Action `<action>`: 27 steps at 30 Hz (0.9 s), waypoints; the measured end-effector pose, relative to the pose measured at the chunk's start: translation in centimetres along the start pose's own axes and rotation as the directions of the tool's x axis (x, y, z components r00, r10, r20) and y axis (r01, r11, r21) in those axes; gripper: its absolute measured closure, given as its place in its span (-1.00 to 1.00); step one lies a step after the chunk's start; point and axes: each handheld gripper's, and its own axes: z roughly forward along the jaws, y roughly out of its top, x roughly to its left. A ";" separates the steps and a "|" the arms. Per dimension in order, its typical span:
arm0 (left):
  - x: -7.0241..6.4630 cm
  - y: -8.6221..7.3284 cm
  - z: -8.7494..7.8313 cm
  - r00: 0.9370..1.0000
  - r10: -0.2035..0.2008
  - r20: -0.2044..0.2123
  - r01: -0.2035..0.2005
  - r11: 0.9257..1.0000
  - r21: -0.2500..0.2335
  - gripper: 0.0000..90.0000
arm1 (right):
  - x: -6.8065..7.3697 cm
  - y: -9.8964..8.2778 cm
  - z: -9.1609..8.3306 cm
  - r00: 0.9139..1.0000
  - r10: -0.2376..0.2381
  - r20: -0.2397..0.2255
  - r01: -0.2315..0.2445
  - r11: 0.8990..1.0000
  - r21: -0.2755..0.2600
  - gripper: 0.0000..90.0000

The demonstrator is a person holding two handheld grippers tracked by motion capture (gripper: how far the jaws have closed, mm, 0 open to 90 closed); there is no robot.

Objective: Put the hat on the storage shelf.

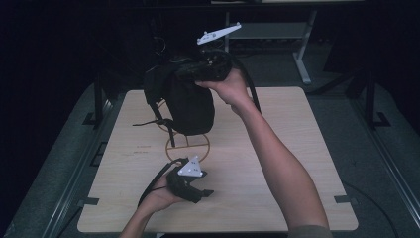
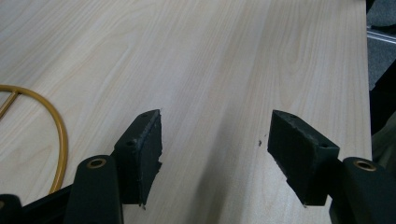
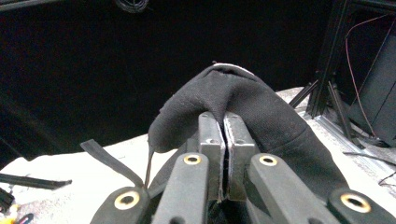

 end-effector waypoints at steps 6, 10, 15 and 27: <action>0.0 0.0 -0.1 1.000 0.001 0.004 -0.001 1.000 -0.013 -0.22 | -0.2 0.2 2.2 1.000 0.011 0.022 -0.011 1.000 0.012 0.94; -0.2 0.0 0.0 1.000 -0.004 0.008 0.004 1.000 -0.016 -0.22 | -0.3 0.2 4.1 0.999 0.007 0.048 -0.009 0.999 0.040 0.93; -0.3 0.1 0.0 1.000 0.010 0.012 -0.010 1.000 -0.008 -0.22 | -0.2 0.0 5.4 0.999 0.032 0.037 -0.033 0.998 0.045 0.55; -0.4 -0.1 -0.1 1.000 0.007 -0.002 -0.007 1.000 -0.010 -0.22 | -0.4 -1.5 3.7 0.997 0.028 0.068 -0.033 0.997 0.070 0.15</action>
